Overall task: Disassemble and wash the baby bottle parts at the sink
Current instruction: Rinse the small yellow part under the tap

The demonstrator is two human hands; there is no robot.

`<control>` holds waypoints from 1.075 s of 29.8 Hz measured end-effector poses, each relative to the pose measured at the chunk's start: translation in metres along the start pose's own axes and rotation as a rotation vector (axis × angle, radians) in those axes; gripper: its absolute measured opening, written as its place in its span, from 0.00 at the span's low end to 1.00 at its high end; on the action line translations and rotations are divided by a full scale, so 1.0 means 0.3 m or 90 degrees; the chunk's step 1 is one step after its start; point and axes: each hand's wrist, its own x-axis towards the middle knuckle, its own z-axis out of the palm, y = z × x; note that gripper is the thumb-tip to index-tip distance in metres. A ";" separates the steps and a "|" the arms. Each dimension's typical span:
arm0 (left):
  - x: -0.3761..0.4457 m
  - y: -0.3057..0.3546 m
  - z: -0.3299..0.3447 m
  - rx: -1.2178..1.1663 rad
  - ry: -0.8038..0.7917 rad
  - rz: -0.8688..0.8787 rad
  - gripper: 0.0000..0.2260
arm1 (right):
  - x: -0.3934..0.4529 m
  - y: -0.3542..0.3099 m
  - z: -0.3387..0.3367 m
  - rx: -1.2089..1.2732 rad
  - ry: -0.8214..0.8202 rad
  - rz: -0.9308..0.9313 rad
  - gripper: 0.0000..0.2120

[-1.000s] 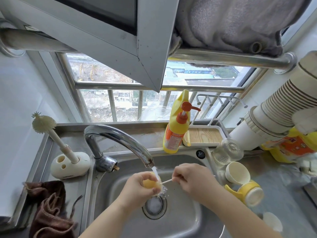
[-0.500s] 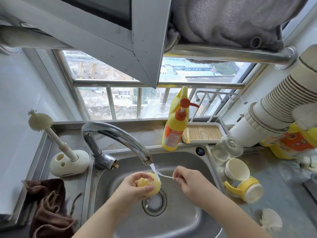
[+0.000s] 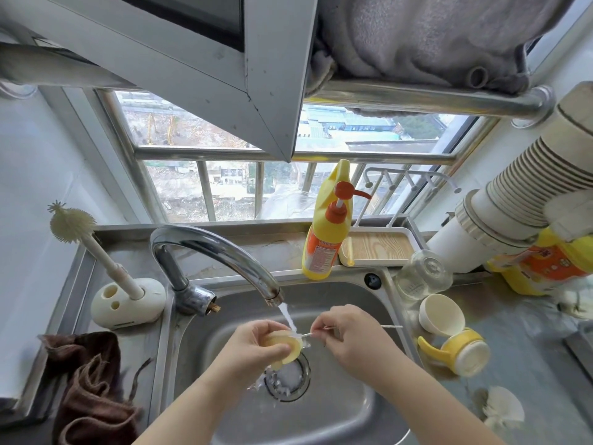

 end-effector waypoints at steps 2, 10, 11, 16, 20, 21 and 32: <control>-0.003 0.002 0.009 0.033 0.010 0.010 0.13 | 0.008 -0.025 0.008 -0.041 0.002 -0.017 0.09; 0.008 0.018 0.011 0.099 0.023 0.066 0.11 | 0.028 -0.067 0.029 -0.088 0.058 -0.032 0.10; 0.008 0.019 0.012 0.104 0.023 0.073 0.10 | 0.030 -0.076 0.035 -0.090 0.058 -0.045 0.10; 0.013 0.015 -0.007 0.142 0.070 0.077 0.10 | 0.050 -0.017 0.010 -0.071 0.039 0.013 0.09; 0.014 0.032 -0.002 0.157 0.041 0.097 0.10 | 0.068 -0.045 0.010 -0.065 0.026 -0.031 0.09; 0.015 0.034 -0.004 0.150 0.035 0.099 0.10 | 0.071 -0.040 0.002 -0.059 0.019 -0.026 0.09; 0.005 0.062 0.023 0.125 0.036 0.093 0.07 | 0.096 -0.042 -0.027 -0.026 0.003 -0.062 0.09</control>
